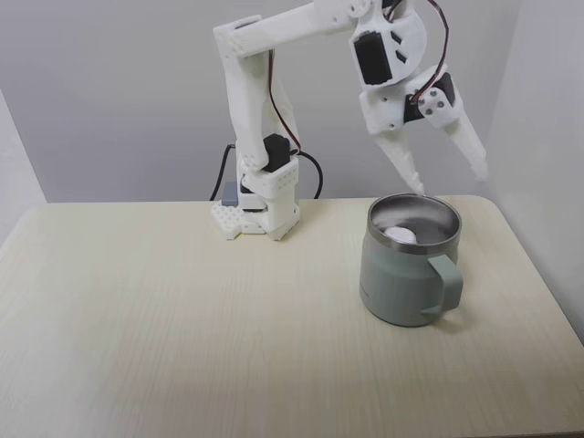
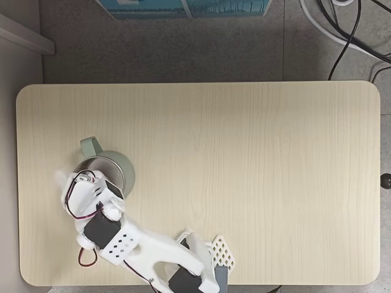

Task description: Grasp a dressing and put it in the cup.

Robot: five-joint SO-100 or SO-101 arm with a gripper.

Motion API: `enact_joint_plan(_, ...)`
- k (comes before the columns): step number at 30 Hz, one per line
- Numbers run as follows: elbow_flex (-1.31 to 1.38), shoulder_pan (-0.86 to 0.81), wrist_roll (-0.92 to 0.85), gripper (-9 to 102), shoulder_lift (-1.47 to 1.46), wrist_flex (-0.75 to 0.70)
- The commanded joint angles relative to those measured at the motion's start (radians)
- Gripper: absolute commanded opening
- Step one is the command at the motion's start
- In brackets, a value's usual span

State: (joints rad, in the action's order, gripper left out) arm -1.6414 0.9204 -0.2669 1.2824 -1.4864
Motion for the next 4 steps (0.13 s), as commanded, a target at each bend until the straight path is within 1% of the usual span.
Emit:
enact_joint_plan(1,0.003,0.003,0.009,25,-0.02,0.026)
enact_joint_plan(4,0.006,0.018,0.006,25,-0.009,0.034)
